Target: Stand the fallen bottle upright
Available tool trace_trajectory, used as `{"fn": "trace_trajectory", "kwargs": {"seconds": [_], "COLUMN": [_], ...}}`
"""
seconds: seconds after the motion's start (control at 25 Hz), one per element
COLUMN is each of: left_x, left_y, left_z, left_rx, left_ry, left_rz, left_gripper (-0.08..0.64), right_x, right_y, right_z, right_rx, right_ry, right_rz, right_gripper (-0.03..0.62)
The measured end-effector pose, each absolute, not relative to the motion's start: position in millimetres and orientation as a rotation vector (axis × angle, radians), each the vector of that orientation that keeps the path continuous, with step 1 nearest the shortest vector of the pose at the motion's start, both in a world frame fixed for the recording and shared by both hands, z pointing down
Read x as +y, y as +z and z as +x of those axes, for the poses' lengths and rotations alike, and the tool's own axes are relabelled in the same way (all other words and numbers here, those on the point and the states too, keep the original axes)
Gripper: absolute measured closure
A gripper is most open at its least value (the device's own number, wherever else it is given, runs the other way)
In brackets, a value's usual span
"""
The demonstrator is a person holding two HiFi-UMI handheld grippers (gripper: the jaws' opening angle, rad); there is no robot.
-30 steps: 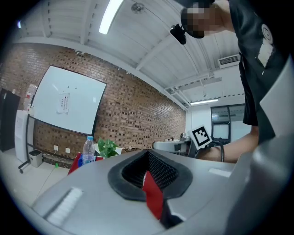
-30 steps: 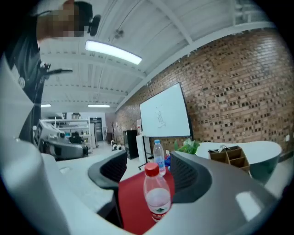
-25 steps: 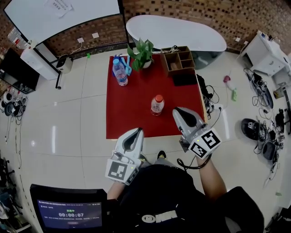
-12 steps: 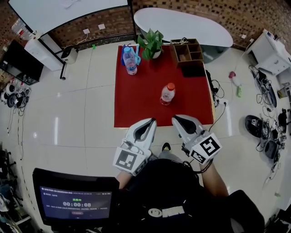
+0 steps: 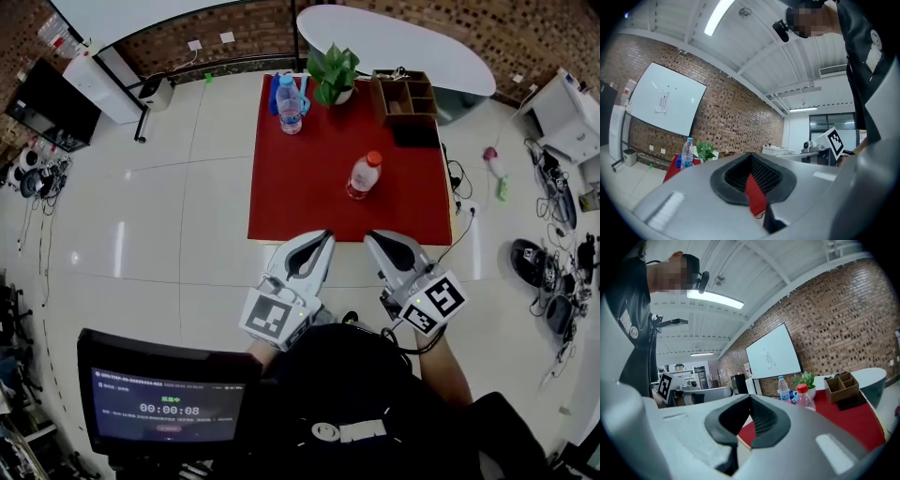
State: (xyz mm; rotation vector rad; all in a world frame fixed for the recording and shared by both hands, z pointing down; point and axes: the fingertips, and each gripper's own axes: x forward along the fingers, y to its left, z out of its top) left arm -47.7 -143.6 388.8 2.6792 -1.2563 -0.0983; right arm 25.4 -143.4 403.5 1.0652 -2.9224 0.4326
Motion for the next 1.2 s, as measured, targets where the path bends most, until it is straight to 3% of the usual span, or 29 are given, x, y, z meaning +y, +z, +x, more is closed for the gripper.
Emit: {"fn": "trace_trajectory", "kwargs": {"seconds": [0.68,1.2], "left_x": [-2,49], "left_y": [387,368], "left_z": [38,51], "left_rx": [-1.338,-1.307], "left_ry": [-0.010,-0.016], "left_rz": [2.692,2.733], "left_gripper": [0.552,0.552], "right_x": [-3,44], "right_y": [401,374], "right_z": [99,88], "right_rx": [-3.001,-3.050], "right_ry": [0.453,0.396], "right_rz": [0.984,0.981], "right_gripper": [0.591,0.591]}}
